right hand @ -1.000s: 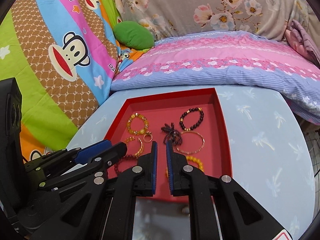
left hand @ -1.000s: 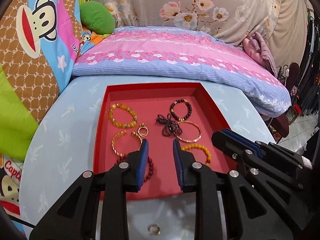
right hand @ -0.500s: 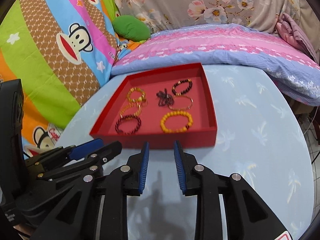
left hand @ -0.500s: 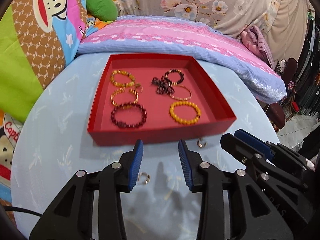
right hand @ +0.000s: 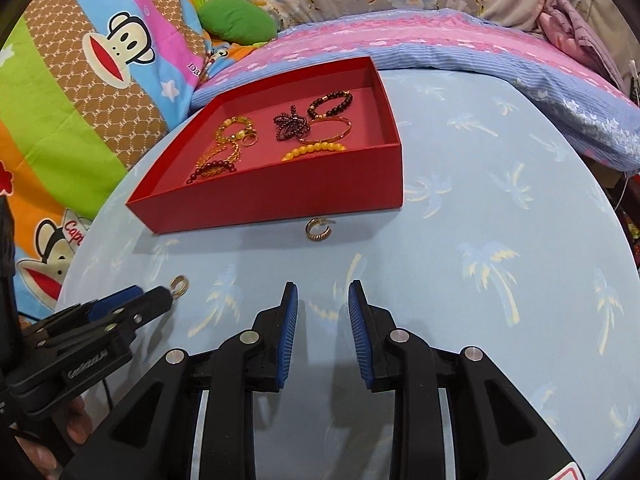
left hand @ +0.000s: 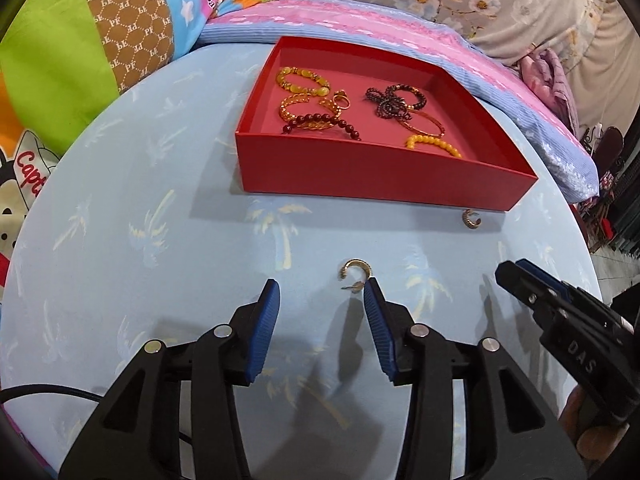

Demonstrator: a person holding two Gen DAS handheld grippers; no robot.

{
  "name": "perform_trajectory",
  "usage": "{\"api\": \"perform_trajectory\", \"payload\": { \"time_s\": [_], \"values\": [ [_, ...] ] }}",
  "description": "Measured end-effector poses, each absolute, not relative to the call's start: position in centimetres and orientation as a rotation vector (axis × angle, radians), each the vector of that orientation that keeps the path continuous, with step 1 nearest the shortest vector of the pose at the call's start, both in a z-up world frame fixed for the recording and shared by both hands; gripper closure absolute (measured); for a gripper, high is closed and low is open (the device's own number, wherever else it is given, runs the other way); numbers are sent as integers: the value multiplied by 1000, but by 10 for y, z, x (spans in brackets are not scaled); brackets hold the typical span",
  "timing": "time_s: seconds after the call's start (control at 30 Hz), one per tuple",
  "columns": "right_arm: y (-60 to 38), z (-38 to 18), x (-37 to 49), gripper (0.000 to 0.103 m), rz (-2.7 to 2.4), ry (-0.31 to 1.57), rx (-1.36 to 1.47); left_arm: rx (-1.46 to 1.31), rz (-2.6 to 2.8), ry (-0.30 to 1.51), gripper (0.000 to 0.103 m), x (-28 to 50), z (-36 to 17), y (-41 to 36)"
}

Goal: Organize jewelry
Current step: 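Withdraw both tools and reach the right tool to the gold hoop earring, then grasp the gold hoop earring with the right tool while the left tool grasps another hoop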

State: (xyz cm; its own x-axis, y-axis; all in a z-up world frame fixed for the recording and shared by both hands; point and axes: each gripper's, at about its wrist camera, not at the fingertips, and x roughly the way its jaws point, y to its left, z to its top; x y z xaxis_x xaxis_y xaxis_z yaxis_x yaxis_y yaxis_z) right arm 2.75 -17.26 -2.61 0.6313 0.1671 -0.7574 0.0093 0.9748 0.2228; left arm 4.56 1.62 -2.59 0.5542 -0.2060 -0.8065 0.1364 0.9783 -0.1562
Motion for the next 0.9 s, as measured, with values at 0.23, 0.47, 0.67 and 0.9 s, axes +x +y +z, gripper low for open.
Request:
{"api": "perform_trajectory", "payload": {
  "time_s": [0.23,0.47,0.67,0.9],
  "values": [
    [-167,-29,50,73,80,878,187,-57,-225,951,55,46,-27,10],
    [-162,-30,64,73,67,880,178,-33,-241,945,55,50,-27,2],
    [-157,-30,71,77,50,886,149,-27,-241,944,55,52,-27,0],
    [-157,-31,73,88,40,890,145,-23,-241,944,55,53,-27,0]
  ]
}}
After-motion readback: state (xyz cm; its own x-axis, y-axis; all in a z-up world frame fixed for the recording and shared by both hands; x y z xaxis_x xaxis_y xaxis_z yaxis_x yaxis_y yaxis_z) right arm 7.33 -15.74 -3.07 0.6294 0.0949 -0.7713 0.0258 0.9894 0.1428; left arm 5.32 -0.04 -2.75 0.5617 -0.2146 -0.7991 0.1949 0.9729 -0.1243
